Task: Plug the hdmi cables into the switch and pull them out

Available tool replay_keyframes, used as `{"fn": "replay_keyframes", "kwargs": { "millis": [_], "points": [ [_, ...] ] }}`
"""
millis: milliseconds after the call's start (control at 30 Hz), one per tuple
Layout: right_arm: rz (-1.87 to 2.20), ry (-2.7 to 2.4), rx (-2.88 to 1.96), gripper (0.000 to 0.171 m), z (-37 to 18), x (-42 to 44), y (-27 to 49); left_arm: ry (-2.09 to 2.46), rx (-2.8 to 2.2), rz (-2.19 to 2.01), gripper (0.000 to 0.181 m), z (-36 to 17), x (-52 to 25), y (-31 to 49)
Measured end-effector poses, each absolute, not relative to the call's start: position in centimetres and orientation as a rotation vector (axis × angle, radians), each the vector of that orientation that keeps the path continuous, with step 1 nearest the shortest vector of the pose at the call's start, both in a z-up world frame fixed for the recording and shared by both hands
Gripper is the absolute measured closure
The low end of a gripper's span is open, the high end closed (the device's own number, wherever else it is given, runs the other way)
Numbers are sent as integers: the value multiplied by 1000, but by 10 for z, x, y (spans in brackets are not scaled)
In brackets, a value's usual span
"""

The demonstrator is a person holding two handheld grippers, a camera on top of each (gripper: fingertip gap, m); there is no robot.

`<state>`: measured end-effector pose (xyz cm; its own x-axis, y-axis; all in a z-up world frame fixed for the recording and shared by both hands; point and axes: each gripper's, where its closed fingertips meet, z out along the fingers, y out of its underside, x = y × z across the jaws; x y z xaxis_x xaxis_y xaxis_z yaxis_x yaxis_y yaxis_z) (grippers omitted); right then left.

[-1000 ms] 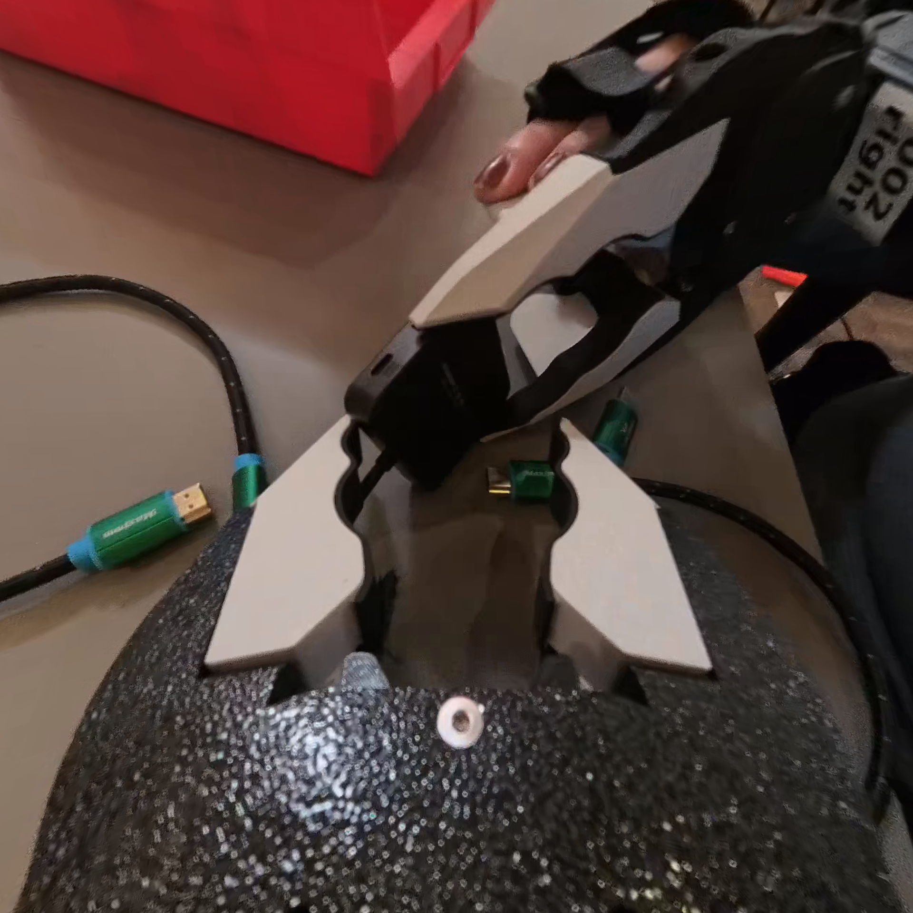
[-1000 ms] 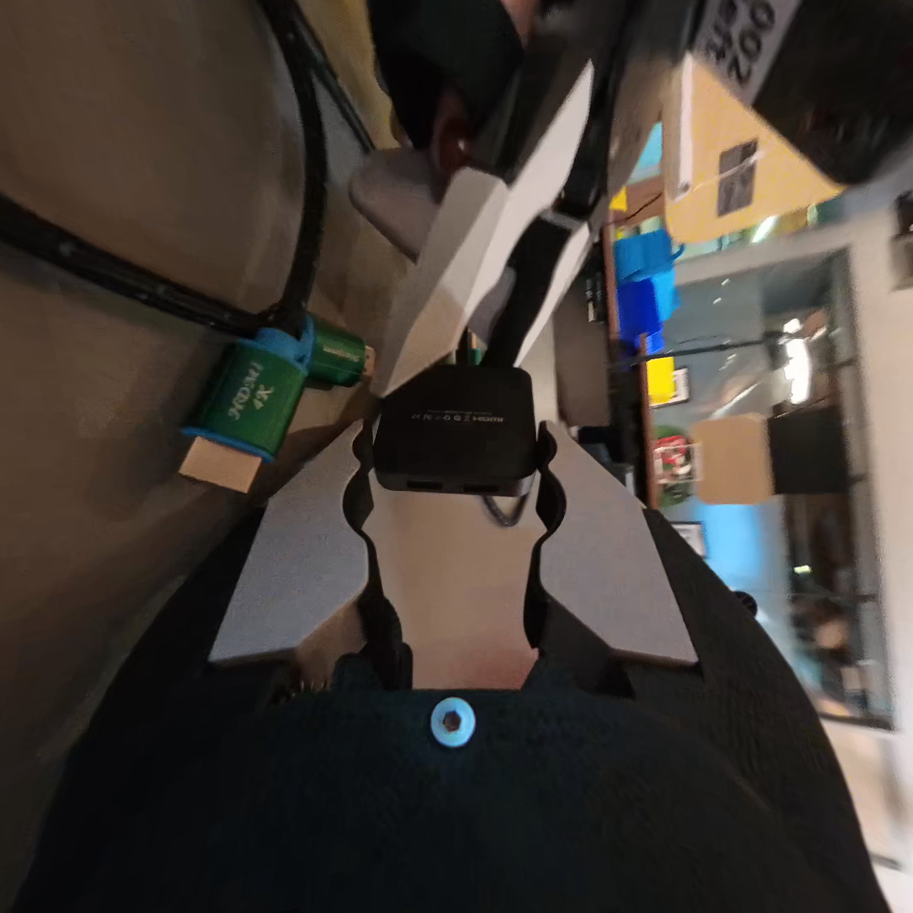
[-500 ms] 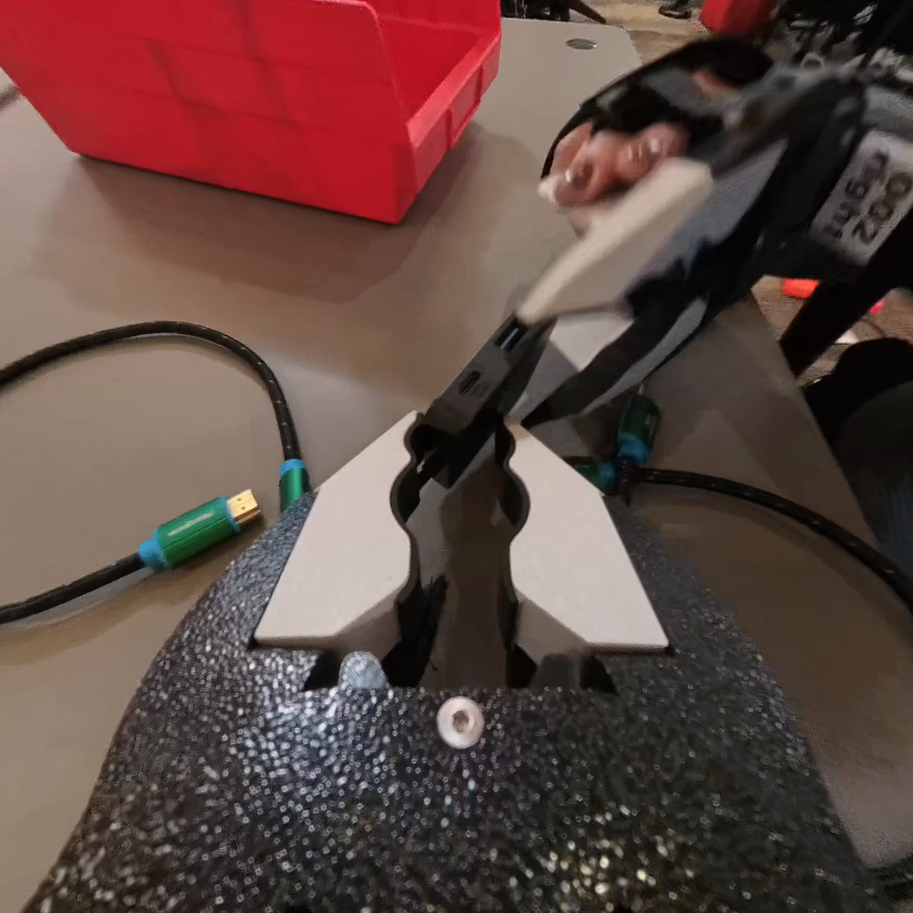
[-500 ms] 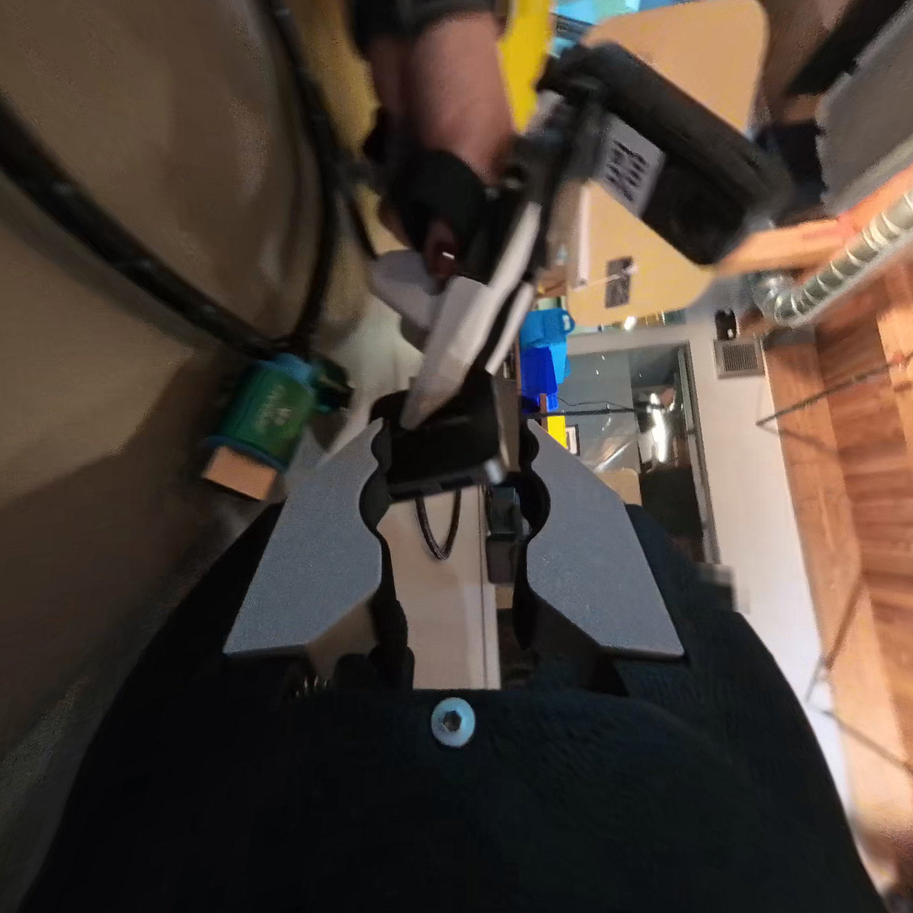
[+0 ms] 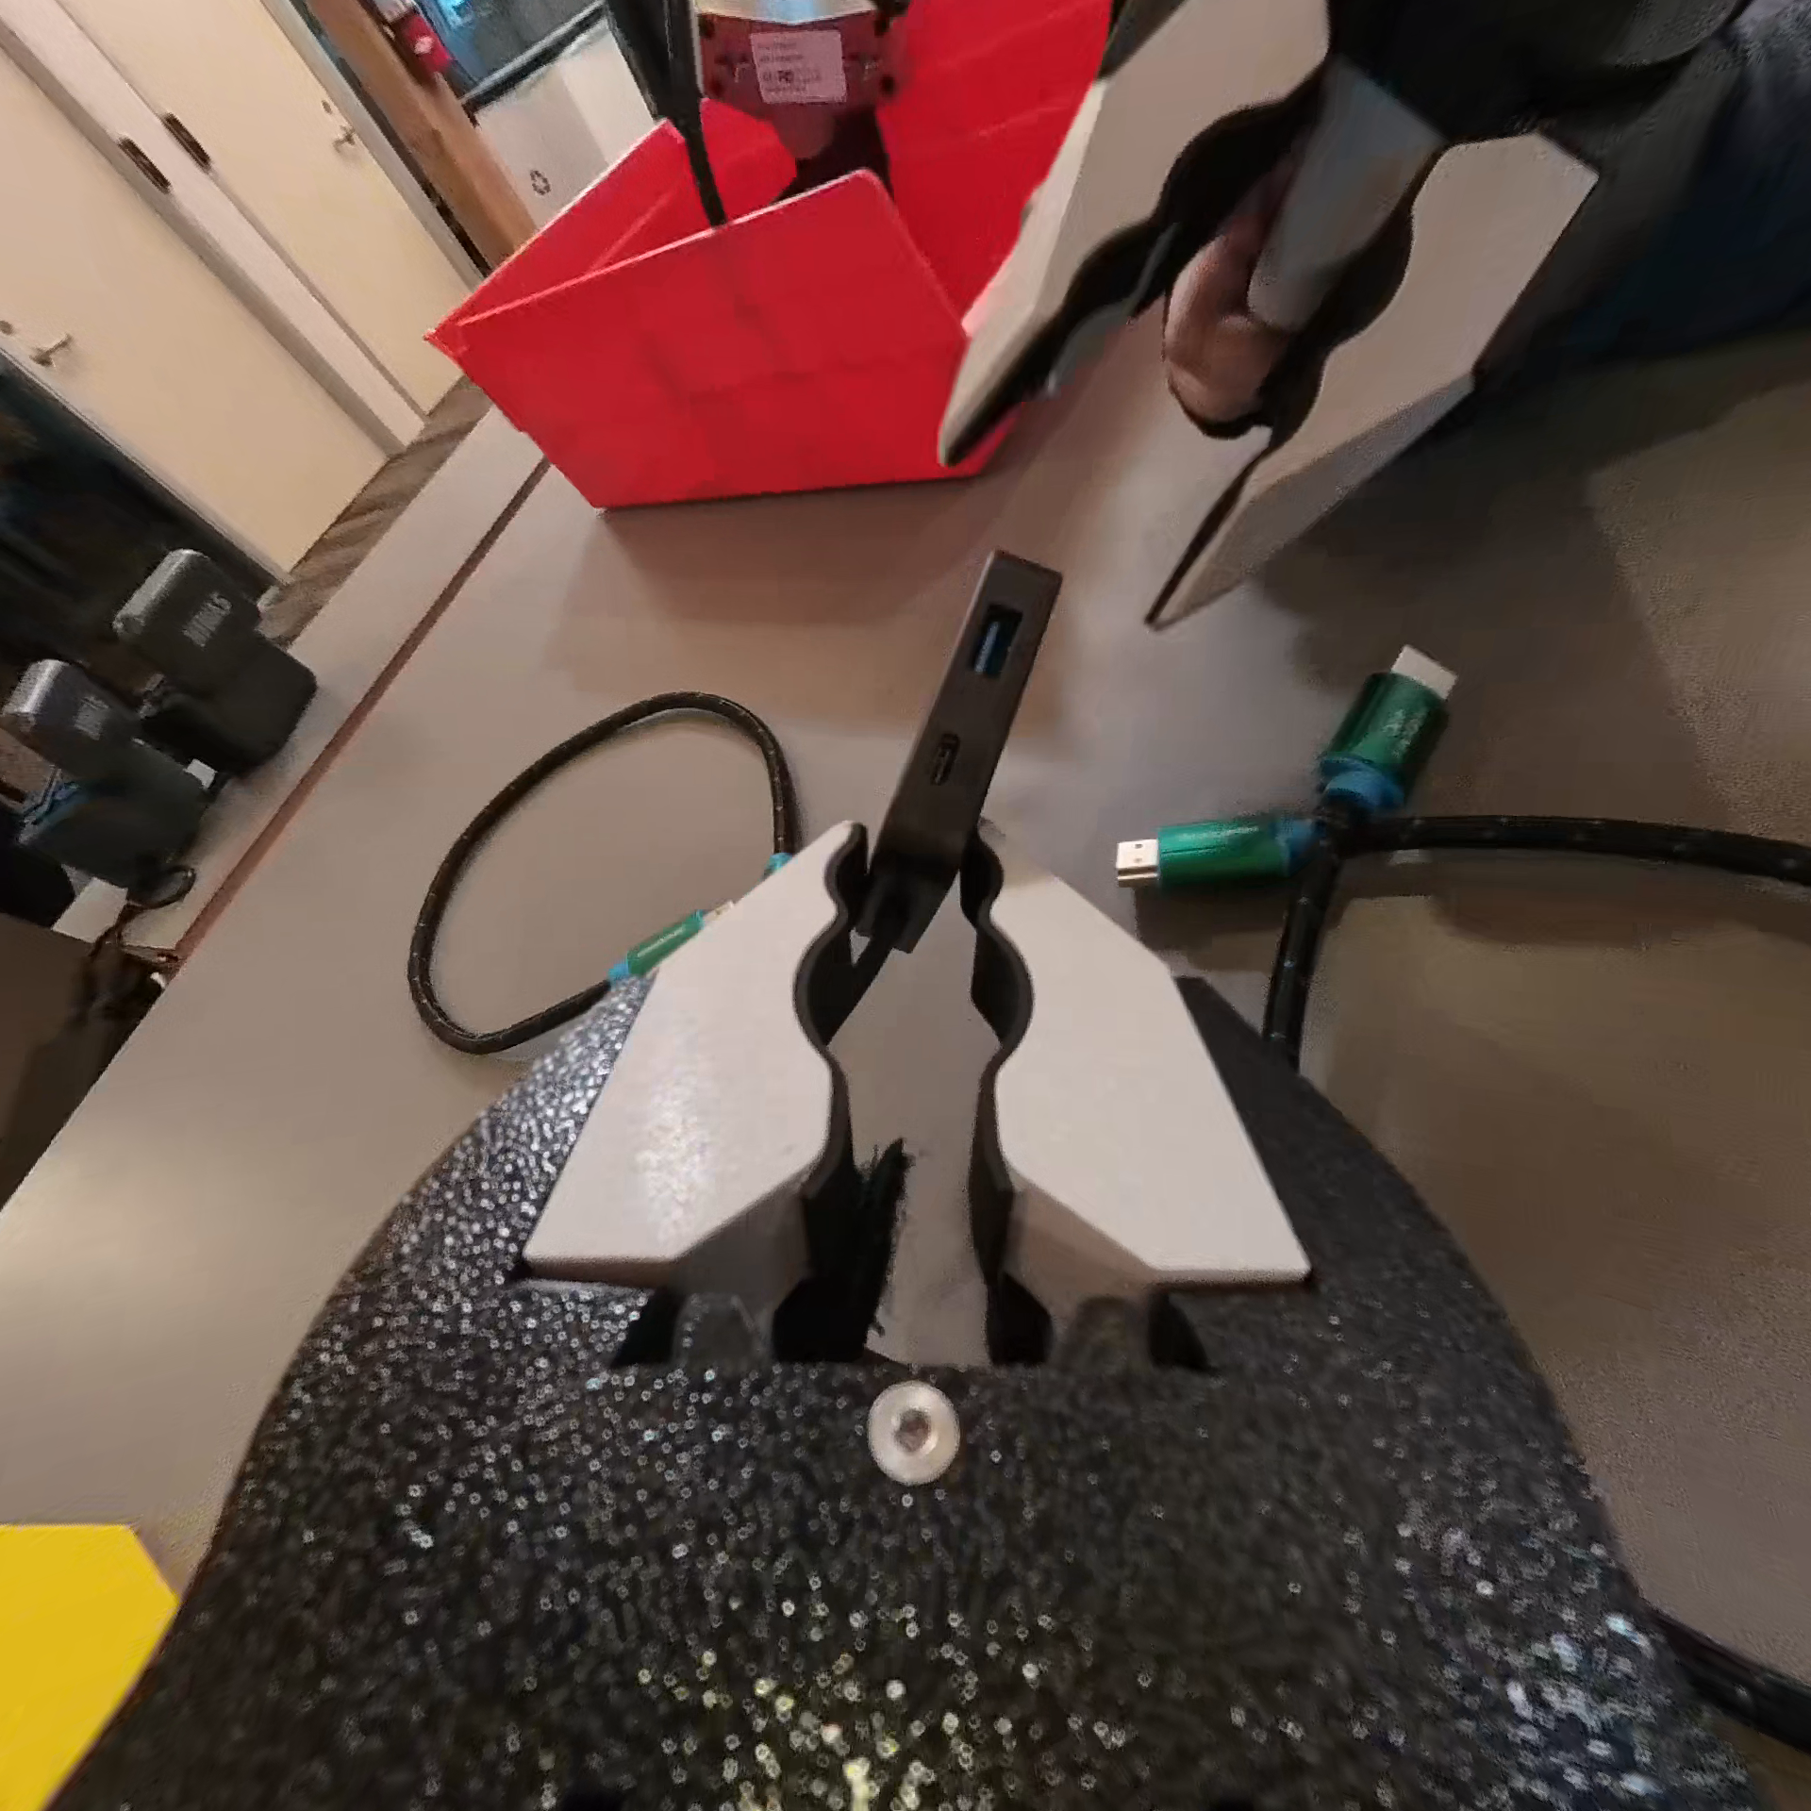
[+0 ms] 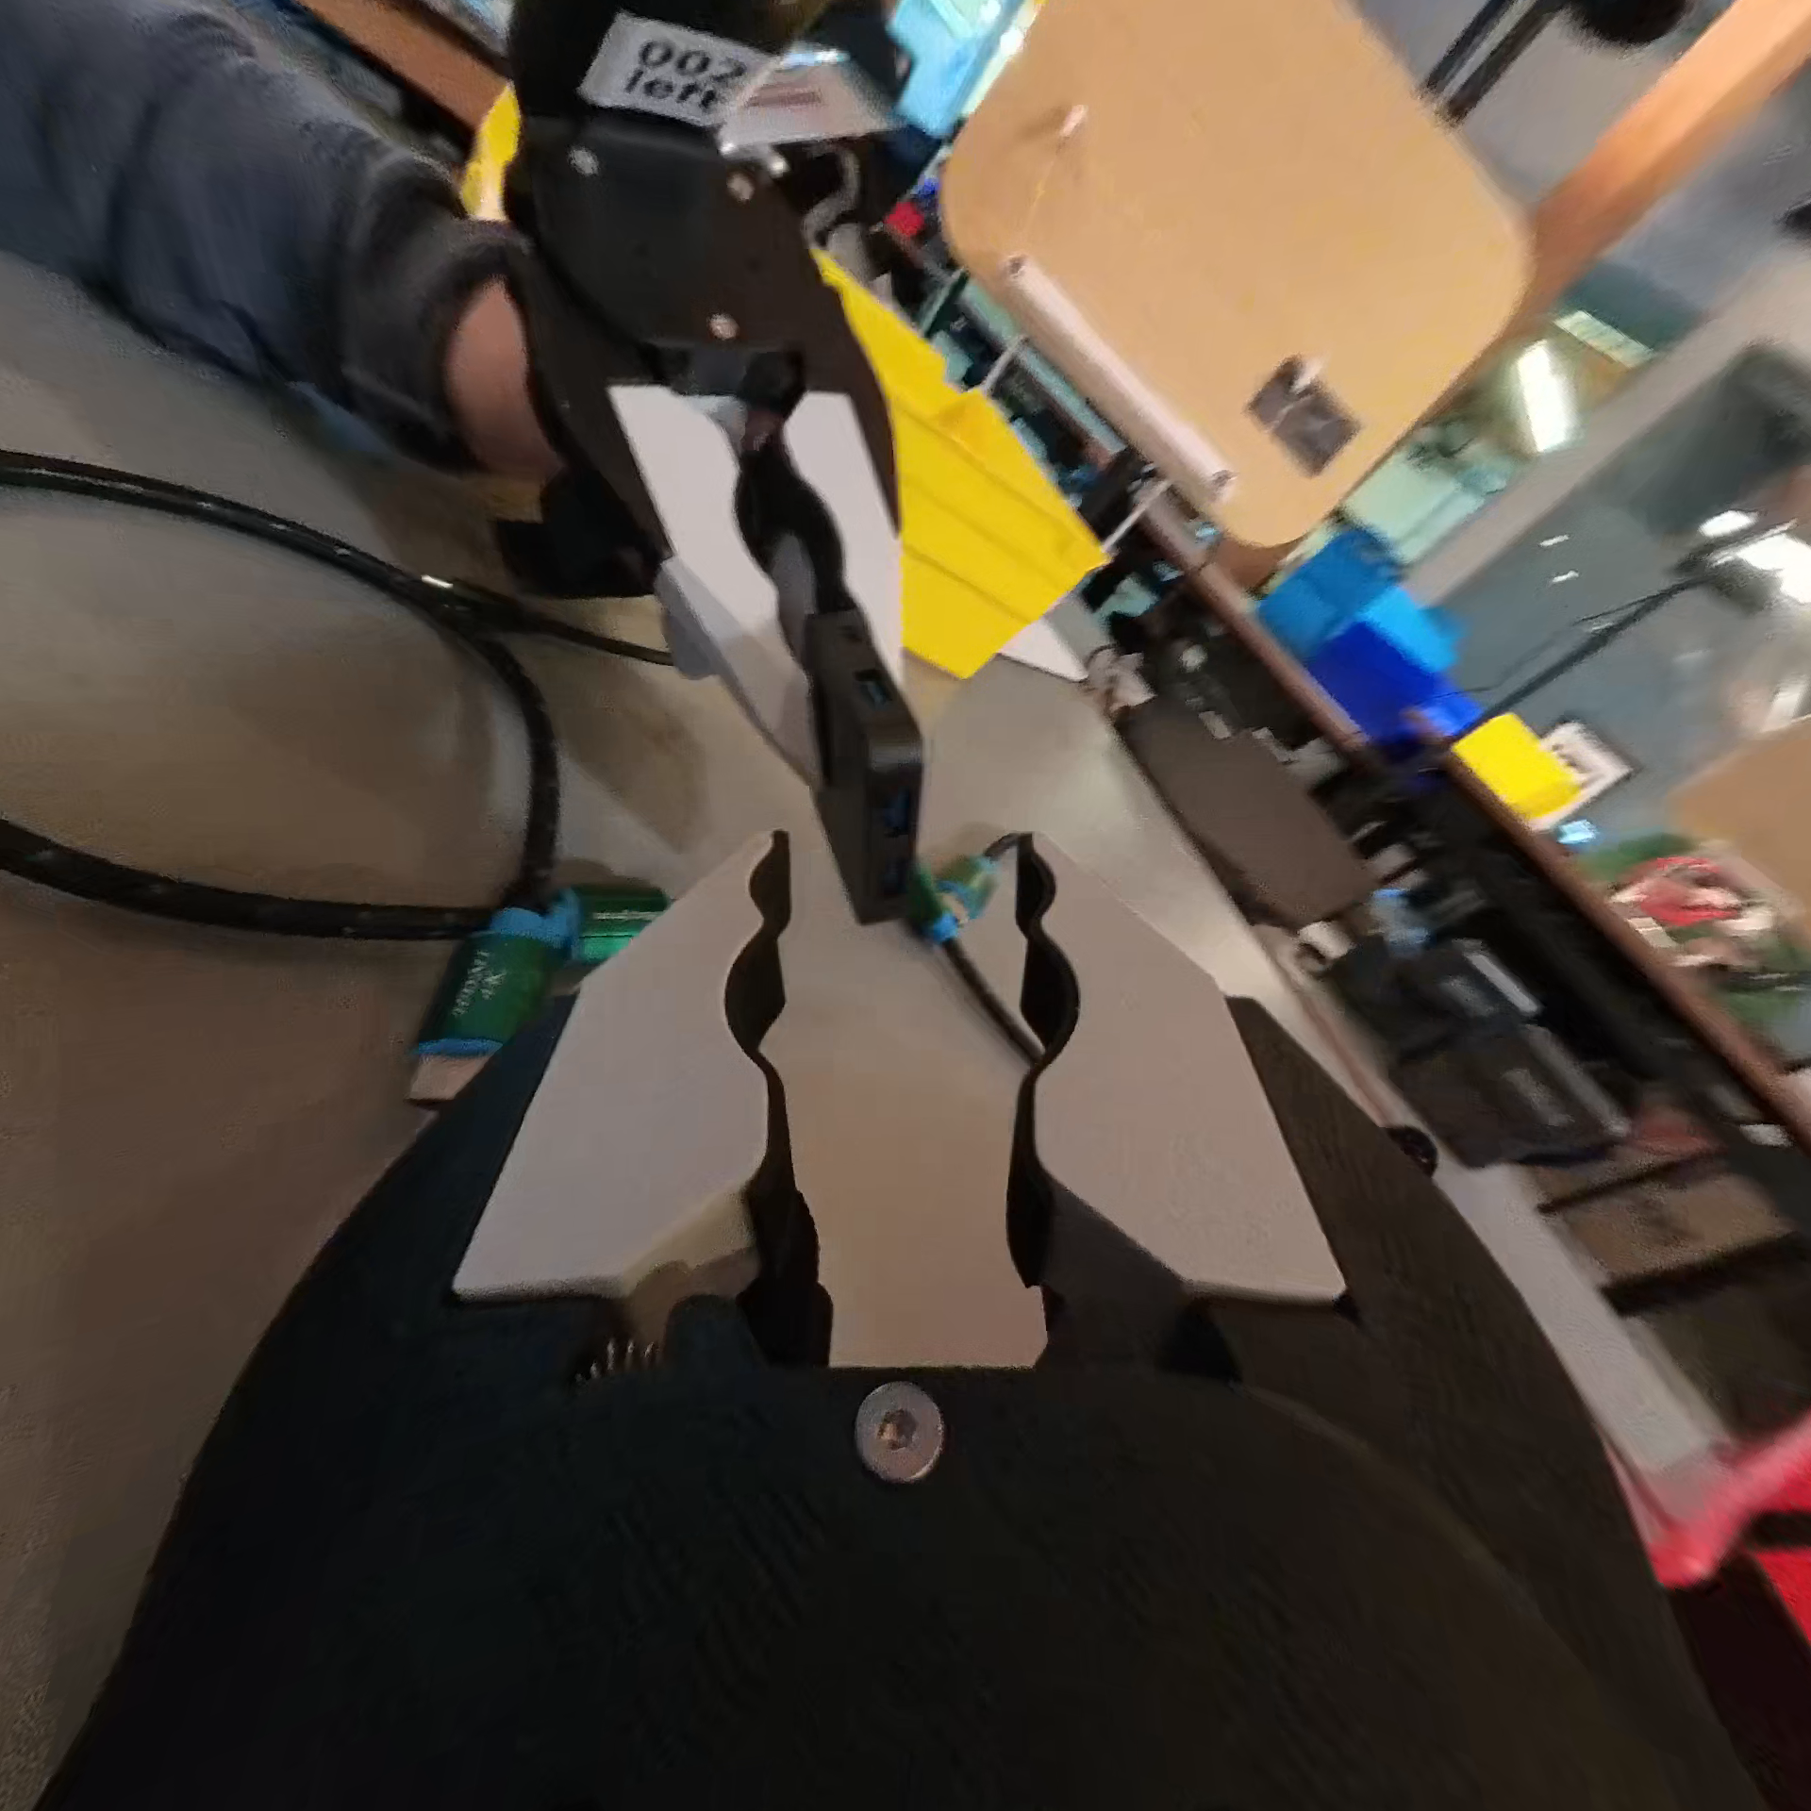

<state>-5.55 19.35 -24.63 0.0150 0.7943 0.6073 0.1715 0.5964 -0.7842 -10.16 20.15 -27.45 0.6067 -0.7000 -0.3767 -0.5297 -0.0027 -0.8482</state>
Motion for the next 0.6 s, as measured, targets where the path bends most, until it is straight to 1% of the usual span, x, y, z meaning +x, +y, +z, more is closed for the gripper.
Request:
{"fn": "replay_keyframes", "kwargs": {
  "millis": [133,233,267,333,400,433,467,500,600],
  "points": [
    [634,-1612,-907,132,-252,-66,183,1080,-1647,-123,164,-274,-99,200],
    [521,-1706,-900,136,-256,-73,176,1145,-1640,-38,164,-279,-95,199],
    [461,-1745,-895,140,-259,-75,175,1163,-1625,-14,164,-278,-92,198],
    [304,-1783,-898,159,-264,-75,182,1170,-1602,13,164,-275,-88,197],
    [275,-1757,-940,159,-260,-76,186,1119,-1599,23,162,-269,-88,199],
    [305,-1712,-987,159,-254,-76,190,1047,-1602,12,157,-261,-90,203],
    [326,-1643,-1027,159,-244,-74,198,980,-1611,6,125,-252,-94,206],
    [348,-1576,-1061,159,-235,-71,206,933,-1618,-11,108,-245,-96,208],
    [557,-1432,-1162,159,-216,-66,213,846,-1511,-105,108,-215,-92,204]
  ]
}}
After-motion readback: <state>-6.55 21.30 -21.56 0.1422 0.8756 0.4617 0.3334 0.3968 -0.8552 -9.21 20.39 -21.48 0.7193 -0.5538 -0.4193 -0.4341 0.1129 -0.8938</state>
